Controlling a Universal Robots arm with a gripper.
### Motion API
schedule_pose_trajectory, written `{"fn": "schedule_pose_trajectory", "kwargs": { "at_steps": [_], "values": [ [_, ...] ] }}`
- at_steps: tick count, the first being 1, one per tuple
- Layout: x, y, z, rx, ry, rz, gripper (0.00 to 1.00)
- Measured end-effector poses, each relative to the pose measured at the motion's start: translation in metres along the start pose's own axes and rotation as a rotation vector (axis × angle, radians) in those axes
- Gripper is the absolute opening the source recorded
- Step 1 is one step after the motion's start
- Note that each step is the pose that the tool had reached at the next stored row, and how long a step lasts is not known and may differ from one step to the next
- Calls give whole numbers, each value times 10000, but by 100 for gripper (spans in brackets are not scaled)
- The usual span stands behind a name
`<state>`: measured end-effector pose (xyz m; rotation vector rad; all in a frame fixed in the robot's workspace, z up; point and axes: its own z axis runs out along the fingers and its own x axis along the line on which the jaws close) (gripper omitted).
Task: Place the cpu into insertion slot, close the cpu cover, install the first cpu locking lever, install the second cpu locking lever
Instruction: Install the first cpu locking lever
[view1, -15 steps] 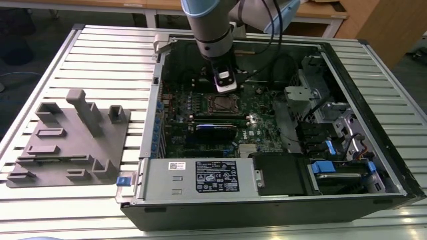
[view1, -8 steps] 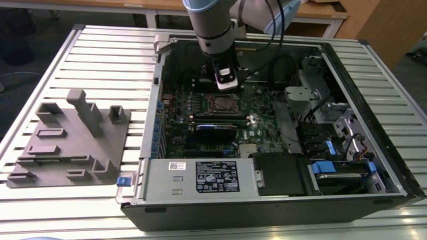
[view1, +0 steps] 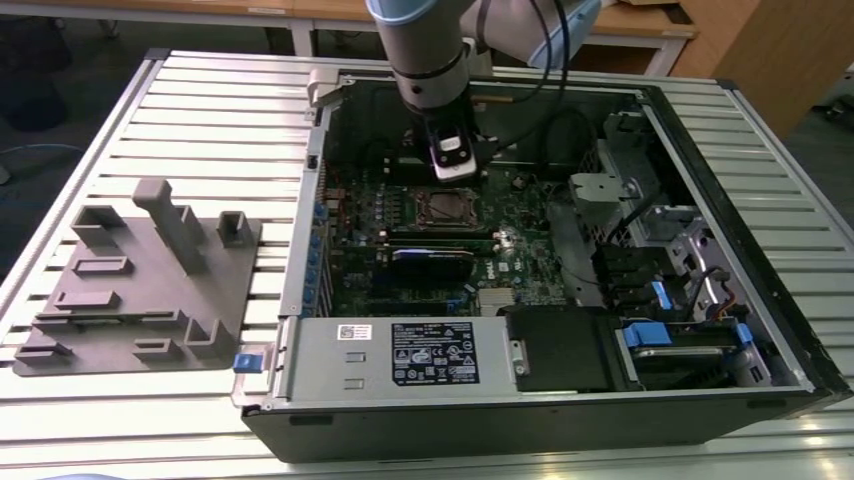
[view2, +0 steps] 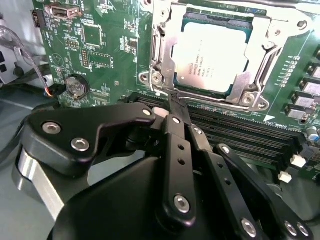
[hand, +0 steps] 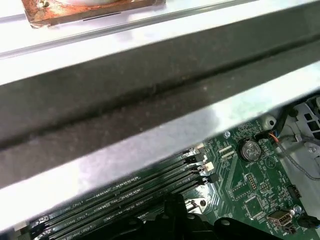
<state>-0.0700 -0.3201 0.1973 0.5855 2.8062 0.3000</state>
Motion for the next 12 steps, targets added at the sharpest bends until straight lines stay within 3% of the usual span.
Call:
{"fn": "schedule_pose_trajectory", "kwargs": {
  "at_steps": [12],
  "values": [
    [-41, -16, 63, -5, 2, 4, 11]
  ]
}}
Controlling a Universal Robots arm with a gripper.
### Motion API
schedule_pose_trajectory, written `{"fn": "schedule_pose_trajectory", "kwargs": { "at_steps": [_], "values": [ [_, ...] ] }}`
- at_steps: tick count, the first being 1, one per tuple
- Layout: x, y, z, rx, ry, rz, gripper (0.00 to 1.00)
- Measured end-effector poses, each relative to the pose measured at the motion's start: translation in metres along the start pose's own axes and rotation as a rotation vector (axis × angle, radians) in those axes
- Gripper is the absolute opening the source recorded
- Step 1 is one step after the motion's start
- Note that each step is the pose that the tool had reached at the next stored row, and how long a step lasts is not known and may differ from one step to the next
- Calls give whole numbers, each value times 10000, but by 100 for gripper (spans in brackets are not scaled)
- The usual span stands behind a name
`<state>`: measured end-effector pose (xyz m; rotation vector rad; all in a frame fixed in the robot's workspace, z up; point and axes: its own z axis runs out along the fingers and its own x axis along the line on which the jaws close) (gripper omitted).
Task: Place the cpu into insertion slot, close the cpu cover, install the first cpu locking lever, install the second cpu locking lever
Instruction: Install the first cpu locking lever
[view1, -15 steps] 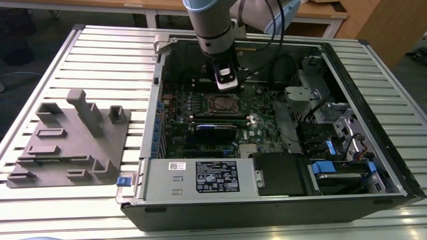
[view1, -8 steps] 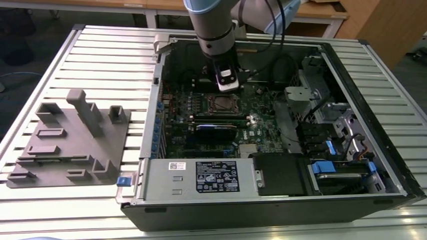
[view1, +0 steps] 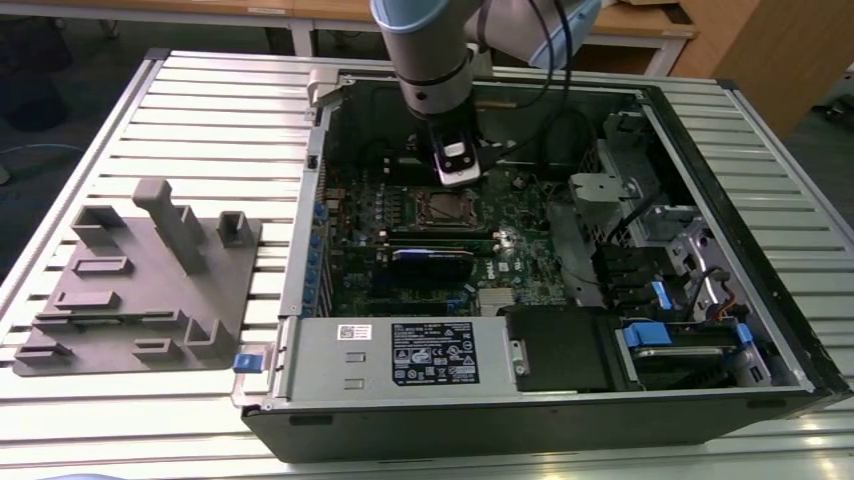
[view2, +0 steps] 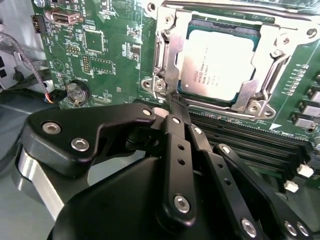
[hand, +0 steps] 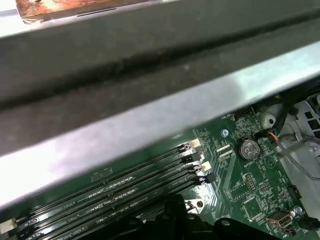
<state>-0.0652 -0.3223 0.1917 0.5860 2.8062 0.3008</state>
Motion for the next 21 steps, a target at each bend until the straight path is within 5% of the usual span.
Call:
{"fn": "schedule_pose_trajectory", "kwargs": {
  "at_steps": [15, 18, 21],
  "values": [
    [-2, 18, 7, -15, 4, 4, 11],
    [-1, 18, 9, -108, 28, 32, 11],
    [-1, 18, 9, -113, 30, 33, 11]
  ]
}}
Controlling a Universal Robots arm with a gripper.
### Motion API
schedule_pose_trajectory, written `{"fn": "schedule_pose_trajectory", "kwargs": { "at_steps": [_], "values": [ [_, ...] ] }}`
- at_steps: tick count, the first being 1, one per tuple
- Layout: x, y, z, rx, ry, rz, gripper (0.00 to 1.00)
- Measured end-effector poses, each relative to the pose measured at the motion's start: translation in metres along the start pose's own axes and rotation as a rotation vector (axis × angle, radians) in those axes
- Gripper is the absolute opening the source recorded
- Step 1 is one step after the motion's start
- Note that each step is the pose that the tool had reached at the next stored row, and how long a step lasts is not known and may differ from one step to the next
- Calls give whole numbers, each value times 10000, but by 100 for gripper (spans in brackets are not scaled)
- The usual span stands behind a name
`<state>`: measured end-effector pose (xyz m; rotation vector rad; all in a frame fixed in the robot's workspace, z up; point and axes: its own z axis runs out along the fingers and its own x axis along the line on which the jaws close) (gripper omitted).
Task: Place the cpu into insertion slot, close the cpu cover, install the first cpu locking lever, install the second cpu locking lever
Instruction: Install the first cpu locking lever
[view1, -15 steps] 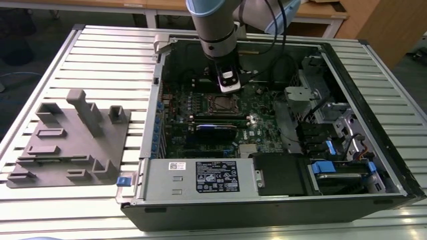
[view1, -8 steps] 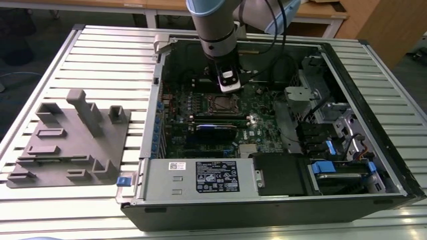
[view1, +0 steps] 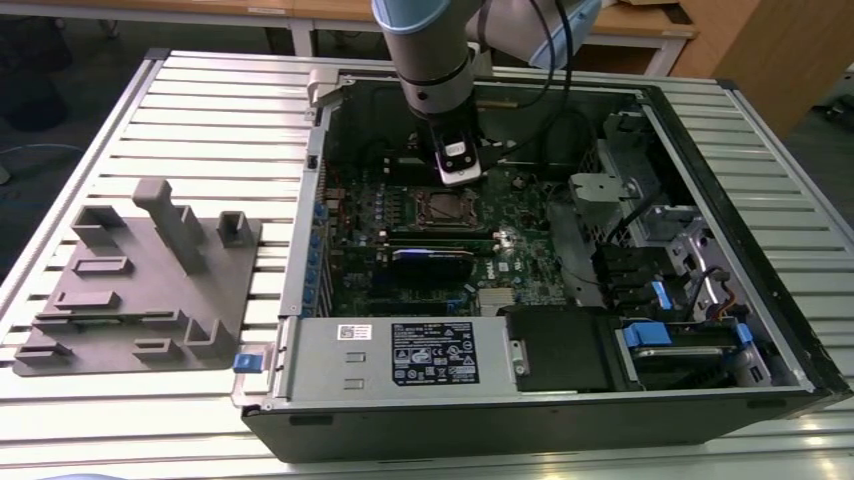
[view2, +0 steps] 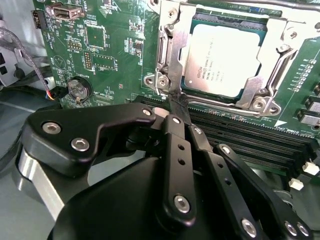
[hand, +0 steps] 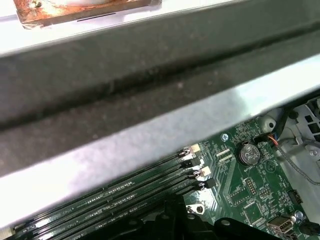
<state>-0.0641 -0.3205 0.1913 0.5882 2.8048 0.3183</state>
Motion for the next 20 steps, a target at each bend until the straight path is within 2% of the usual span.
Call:
{"fn": "schedule_pose_trajectory", "kwargs": {
  "at_steps": [7, 11, 20],
  "values": [
    [9, -10, 22, -5, -12, -4, 11],
    [7, -6, 12, -10, -12, -2, 11],
    [-29, 41, -158, -1, 3, 1, 11]
  ]
}}
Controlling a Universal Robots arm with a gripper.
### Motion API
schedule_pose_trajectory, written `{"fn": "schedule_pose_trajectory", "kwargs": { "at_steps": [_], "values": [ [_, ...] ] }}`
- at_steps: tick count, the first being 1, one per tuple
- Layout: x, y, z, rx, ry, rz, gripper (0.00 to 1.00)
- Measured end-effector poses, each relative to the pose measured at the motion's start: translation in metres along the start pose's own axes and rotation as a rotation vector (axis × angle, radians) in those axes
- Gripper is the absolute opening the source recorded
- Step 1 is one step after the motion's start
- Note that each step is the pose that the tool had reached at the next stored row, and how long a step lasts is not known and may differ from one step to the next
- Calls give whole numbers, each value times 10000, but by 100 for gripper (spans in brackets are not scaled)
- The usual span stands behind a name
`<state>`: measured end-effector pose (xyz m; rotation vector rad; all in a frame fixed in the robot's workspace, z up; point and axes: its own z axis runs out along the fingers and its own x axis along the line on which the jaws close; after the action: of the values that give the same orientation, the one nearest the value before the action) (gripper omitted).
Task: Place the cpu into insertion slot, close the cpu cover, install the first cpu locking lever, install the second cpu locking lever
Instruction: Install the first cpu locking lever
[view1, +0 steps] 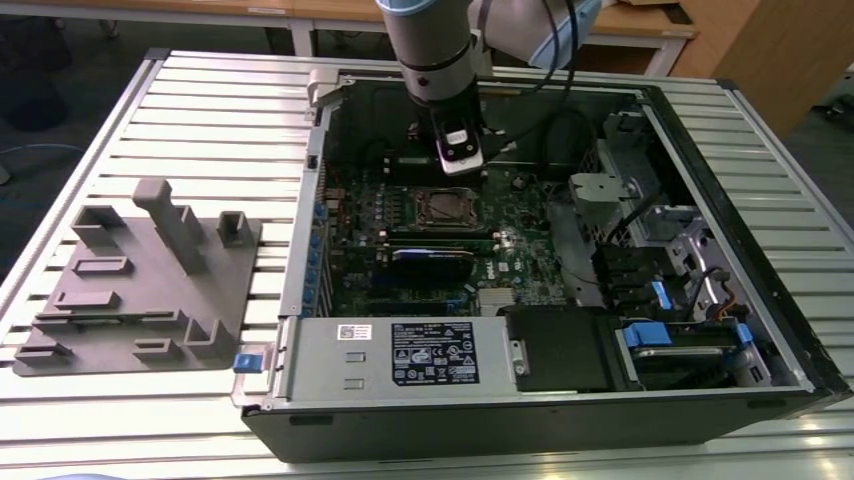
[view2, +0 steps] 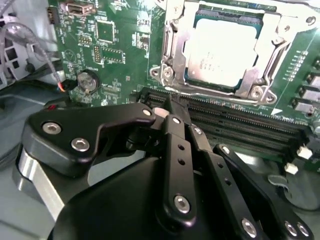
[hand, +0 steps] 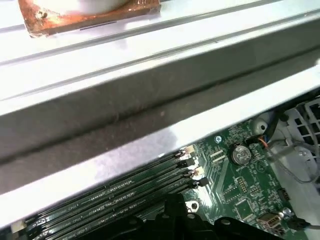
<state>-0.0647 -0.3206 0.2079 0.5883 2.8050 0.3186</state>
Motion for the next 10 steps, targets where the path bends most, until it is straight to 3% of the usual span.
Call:
{"fn": "schedule_pose_trajectory", "kwargs": {
  "at_steps": [5, 6, 7, 10],
  "values": [
    [-1, 1, -1, 10, -4, -4, 11],
    [-2, 1, -1, 93, 29, -5, 11],
    [-2, 1, -1, 189, 96, 7, 11],
    [-9, 4, 1, 613, 466, 43, 11]
  ]
}}
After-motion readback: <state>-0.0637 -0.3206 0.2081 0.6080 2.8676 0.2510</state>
